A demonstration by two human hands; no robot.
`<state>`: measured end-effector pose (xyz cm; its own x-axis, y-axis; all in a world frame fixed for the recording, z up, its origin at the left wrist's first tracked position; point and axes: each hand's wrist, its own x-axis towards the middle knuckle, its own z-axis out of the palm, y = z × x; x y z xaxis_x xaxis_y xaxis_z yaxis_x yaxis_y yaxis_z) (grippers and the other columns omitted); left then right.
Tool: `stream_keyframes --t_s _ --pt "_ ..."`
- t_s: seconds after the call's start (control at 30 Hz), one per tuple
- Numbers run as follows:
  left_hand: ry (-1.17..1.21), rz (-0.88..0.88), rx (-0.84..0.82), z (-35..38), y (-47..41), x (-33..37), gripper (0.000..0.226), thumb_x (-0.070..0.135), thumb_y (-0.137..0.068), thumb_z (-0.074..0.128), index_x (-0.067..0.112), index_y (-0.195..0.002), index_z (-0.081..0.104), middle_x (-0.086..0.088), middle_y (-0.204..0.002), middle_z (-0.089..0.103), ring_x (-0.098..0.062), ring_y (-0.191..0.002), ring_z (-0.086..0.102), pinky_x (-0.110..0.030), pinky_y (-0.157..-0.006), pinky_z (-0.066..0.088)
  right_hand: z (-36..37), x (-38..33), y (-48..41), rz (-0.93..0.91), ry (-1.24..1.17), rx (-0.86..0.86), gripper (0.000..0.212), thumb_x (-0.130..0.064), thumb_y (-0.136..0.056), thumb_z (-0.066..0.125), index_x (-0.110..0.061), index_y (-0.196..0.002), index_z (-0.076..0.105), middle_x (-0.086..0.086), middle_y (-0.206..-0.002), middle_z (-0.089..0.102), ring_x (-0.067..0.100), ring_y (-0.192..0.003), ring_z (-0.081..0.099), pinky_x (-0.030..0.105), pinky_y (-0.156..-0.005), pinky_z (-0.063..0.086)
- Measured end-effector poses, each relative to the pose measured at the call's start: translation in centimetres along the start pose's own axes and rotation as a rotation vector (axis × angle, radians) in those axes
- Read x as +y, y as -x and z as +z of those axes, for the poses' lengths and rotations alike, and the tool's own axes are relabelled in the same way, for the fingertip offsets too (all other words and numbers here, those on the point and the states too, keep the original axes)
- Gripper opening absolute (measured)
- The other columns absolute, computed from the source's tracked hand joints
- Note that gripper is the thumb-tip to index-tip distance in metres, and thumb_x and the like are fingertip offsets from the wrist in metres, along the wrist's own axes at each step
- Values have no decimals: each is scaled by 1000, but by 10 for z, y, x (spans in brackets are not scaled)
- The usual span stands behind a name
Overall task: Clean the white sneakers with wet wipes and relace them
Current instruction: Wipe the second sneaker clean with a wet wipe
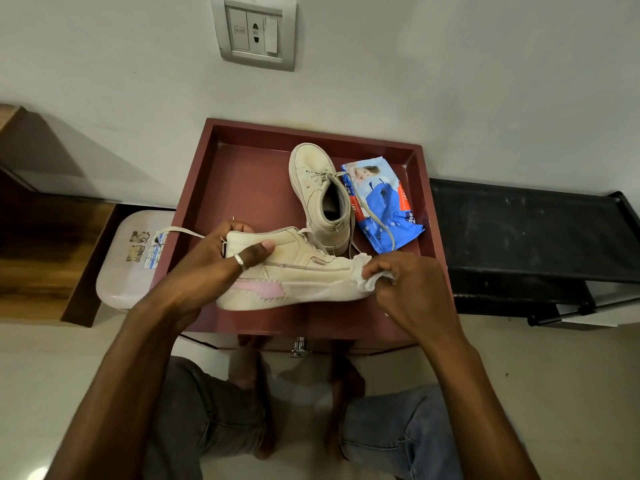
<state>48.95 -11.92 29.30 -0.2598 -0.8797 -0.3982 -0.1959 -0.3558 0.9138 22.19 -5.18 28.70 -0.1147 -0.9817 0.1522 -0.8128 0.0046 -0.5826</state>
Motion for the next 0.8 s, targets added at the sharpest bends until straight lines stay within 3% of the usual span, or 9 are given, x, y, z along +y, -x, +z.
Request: stream_keyframes --t_s 0.07,0.13,0.2,0.3,0.4,0.53,0.7,0.8 --pt "23 14 -13 -8 4 1 49 44 -76 75 14 -112 58 -9 -100 77 -30 -93 75 -47 -81 62 0 5 -2 21 -6 12 27 -1 -71 60 -21 -78 77 -6 -75 74 1 -68 62 11 -69 49" --pt "54 32 -19 -15 7 1 45 34 -80 72 9 -114 55 0 -91 78 -19 -81 76 -32 -64 62 -1 7 -5 58 -30 17 30 3 -73 61 -21 -79 77 -7 -76 74 3 -70 64 15 -71 51" --pt "77 57 -6 -21 9 1 41 31 -82 71 9 -113 54 1 -87 75 -13 -74 74 -22 -56 57 -4 7 -8 107 -73 24 30 5 -74 62 -21 -80 77 -9 -78 74 3 -74 67 14 -72 52" --pt "86 101 -15 -30 10 0 50 45 -76 85 16 -105 57 -1 -91 73 -14 -77 72 -22 -58 57 -6 7 -10 140 -145 19 29 5 -75 65 -21 -80 76 -15 -78 72 0 -77 67 12 -71 51" --pt "54 120 -12 -37 11 -2 69 68 -50 88 25 -97 60 1 -92 73 -14 -79 73 -24 -59 58 -7 9 -12 160 -174 -17 30 5 -77 66 -24 -79 75 -20 -77 70 -3 -78 66 13 -71 52" --pt "48 150 -4 -41 10 0 71 75 -44 87 30 -93 63 2 -93 73 -15 -79 72 -27 -62 58 -5 14 -12 179 -107 -1 31 3 -79 67 -27 -80 73 -21 -77 68 -4 -80 65 9 -72 51" --pt "125 150 40 -38 14 9 66 75 -42 87 33 -88 65 4 -85 73 -11 -71 71 -27 -58 59 -14 -4 -9 195 -166 236 21 1 -84 68 -17 -93 76 -9 -89 72 -4 -84 65 3 -73 47" --pt "159 142 89 -39 19 16 72 74 -44 87 30 -96 66 -3 -99 76 -20 -84 74 -35 -69 61 -16 -40 -3 27 -201 401 16 -7 -89 69 -10 -105 71 -1 -106 71 6 -100 65 16 -87 53"
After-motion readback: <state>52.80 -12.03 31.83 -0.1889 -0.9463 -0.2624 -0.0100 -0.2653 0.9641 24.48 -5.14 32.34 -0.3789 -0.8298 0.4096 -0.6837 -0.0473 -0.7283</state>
